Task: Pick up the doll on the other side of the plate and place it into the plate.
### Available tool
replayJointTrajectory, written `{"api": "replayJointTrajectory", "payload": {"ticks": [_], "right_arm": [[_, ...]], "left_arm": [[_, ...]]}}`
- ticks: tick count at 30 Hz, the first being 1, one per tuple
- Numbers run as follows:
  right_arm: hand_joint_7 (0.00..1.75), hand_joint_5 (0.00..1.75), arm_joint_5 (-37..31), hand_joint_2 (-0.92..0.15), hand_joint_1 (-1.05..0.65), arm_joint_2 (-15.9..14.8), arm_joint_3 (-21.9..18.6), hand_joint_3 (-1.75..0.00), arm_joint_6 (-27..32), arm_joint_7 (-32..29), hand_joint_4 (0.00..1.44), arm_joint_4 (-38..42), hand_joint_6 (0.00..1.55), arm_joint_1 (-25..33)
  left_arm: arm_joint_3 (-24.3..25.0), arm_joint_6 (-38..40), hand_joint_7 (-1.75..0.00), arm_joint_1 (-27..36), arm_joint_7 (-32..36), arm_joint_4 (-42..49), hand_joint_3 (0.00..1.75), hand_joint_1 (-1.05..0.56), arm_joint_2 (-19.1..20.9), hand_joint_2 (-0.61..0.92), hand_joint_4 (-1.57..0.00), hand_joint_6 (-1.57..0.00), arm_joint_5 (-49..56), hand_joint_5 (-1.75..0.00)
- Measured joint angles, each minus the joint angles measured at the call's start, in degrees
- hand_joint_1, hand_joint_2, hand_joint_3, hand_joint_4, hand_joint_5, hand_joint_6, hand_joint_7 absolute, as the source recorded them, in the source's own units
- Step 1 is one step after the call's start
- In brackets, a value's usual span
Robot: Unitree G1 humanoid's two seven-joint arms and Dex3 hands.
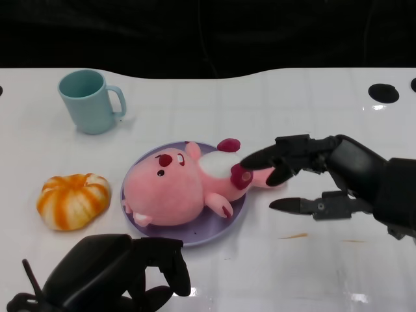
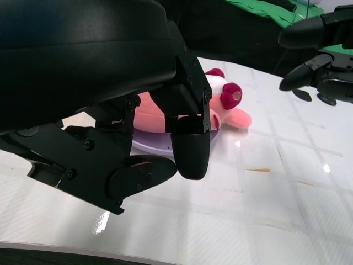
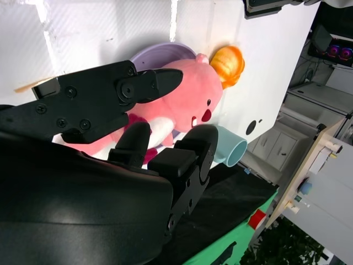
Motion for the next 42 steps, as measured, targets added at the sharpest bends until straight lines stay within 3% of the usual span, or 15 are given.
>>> {"api": "replayJointTrajectory", "payload": {"ticks": [6,11,15,20,29,42], "right_arm": [[1.04,1.40,1.3,-0.45,0.06,-0.2,-2.6,-1.22,7.3,-1.8,0.69,-6.3,0.80,4.7],[1.21,1.49,2.9,-0.46,0.09,-0.2,-3.6,-1.28,11.3,-2.5,0.83,-10.0,0.86,7.6],[1.37,1.68,4.0,-0.44,0.10,-0.1,-3.9,-1.36,12.8,-3.6,0.95,-10.2,0.92,9.2],[1.50,1.74,3.8,-0.42,0.08,-0.1,-3.9,-1.43,13.0,-4.8,0.96,-10.0,0.88,10.1],[1.59,1.75,-0.1,-0.33,0.04,-0.1,-2.0,-1.50,2.3,-5.9,0.98,-3.2,0.83,10.4],[1.61,1.75,-1.9,-0.31,0.03,-0.3,-0.7,-1.49,-1.6,-5.8,0.95,0.2,0.82,10.1]], "left_arm": [[0.4,-0.2,-1.09,0.1,0.0,0.5,0.79,-0.18,0.4,0.66,-0.73,-0.77,-1.3,-1.45],[1.0,-1.1,-1.08,0.1,0.0,1.3,0.78,-0.19,0.7,0.67,-0.73,-0.77,-1.7,-1.44],[1.6,-1.4,-1.07,0.4,0.0,1.4,0.76,-0.20,0.9,0.68,-0.72,-0.77,-1.8,-1.42],[2.1,-1.9,-1.07,1.3,0.0,1.4,0.74,-0.19,1.1,0.69,-0.72,-0.78,-1.8,-1.42],[2.7,-3.3,-1.06,1.9,0.0,1.7,0.70,-0.20,1.3,0.71,-0.71,-0.77,-1.9,-1.42],[4.0,-5.2,-1.04,2.5,0.0,2.8,0.70,-0.19,1.5,0.70,-0.71,-0.77,-2.5,-1.41]]}}
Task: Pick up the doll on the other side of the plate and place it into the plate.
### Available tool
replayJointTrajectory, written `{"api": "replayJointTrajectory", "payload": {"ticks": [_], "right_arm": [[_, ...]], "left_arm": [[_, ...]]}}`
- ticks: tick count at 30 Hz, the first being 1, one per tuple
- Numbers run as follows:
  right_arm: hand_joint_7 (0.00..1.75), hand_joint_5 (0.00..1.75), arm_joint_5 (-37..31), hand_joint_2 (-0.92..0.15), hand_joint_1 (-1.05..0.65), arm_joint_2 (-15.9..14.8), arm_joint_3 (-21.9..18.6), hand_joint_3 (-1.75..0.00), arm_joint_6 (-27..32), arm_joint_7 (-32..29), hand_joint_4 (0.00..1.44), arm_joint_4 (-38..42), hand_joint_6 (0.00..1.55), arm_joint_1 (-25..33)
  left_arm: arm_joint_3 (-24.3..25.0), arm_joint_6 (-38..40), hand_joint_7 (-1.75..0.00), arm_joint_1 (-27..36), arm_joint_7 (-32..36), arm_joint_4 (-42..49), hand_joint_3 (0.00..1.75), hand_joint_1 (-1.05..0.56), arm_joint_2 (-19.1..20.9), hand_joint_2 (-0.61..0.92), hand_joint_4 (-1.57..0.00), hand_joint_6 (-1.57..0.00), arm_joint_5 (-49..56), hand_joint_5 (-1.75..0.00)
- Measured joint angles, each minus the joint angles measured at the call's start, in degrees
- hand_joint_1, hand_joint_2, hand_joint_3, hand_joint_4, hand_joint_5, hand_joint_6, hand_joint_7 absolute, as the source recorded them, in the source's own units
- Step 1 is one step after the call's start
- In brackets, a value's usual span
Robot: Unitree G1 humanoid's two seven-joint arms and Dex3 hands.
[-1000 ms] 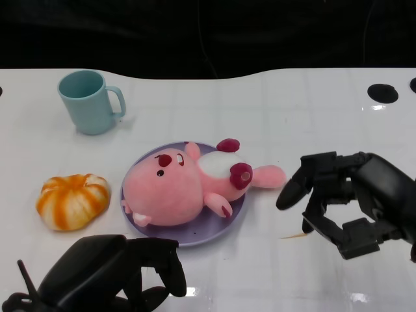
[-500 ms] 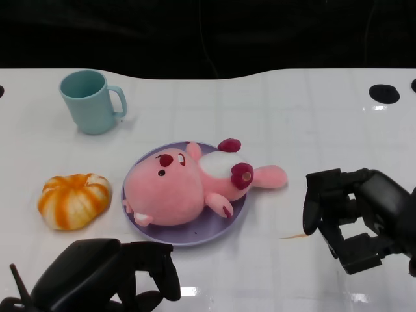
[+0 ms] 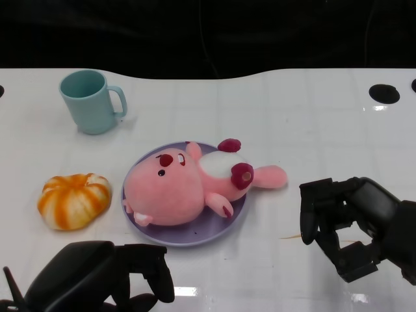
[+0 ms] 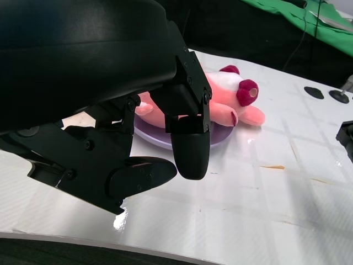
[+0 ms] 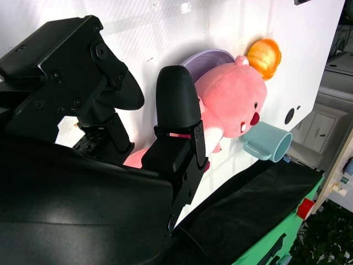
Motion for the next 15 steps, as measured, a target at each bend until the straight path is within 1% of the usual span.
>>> {"api": "replayJointTrajectory", "payload": {"ticks": [15], "right_arm": [[1.61,1.75,-1.7,-0.30,0.01,-0.2,0.6,-1.48,-0.1,0.2,0.94,0.3,0.82,-0.3]], "left_arm": [[0.5,-0.6,-1.03,0.1,0.0,0.2,0.69,-0.18,0.0,0.72,-0.71,-0.77,-0.5,-1.43]]}}
